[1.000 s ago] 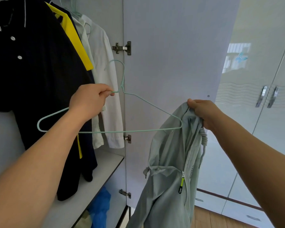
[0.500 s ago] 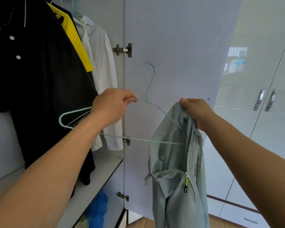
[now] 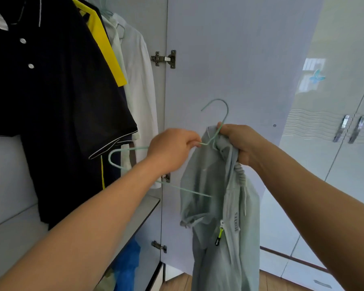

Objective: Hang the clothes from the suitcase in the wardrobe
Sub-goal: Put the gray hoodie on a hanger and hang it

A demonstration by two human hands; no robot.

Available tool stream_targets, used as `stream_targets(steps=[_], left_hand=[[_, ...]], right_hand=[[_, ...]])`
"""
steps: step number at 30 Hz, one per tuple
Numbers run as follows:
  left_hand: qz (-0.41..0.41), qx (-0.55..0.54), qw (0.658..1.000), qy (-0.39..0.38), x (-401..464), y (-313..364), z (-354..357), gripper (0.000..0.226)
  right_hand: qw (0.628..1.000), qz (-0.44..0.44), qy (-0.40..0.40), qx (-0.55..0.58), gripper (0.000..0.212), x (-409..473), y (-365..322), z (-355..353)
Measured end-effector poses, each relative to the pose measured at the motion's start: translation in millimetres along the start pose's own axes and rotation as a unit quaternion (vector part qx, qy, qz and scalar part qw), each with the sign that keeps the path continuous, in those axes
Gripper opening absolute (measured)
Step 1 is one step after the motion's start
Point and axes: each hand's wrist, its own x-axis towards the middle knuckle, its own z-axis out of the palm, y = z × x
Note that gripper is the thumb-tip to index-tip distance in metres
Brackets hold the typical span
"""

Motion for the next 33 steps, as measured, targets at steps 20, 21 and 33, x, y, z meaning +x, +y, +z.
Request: stream_targets(steps=[20, 21, 33], left_hand=[[-0.318, -0.004, 0.923, 0.218, -34.0, -20.8, 53.5, 0.116], [-0.376, -0.014, 0.915, 0.143, -40.4, -24.7, 64.2, 0.121], [-0.471, -0.422, 0.757, -0.163, -41.4, -9.6, 112.3, 0.017]], right_hand=[[0.903, -0.253, 0.165, -0.306, 0.035, -5.9, -32.7, -0.8], [0.908, -0.256, 0.177, -0.282, 0.037, -5.4, -34.3, -3.2], [0.975, -0.183, 0.12, -0.044, 0.031, 0.2, -29.6, -26.5]])
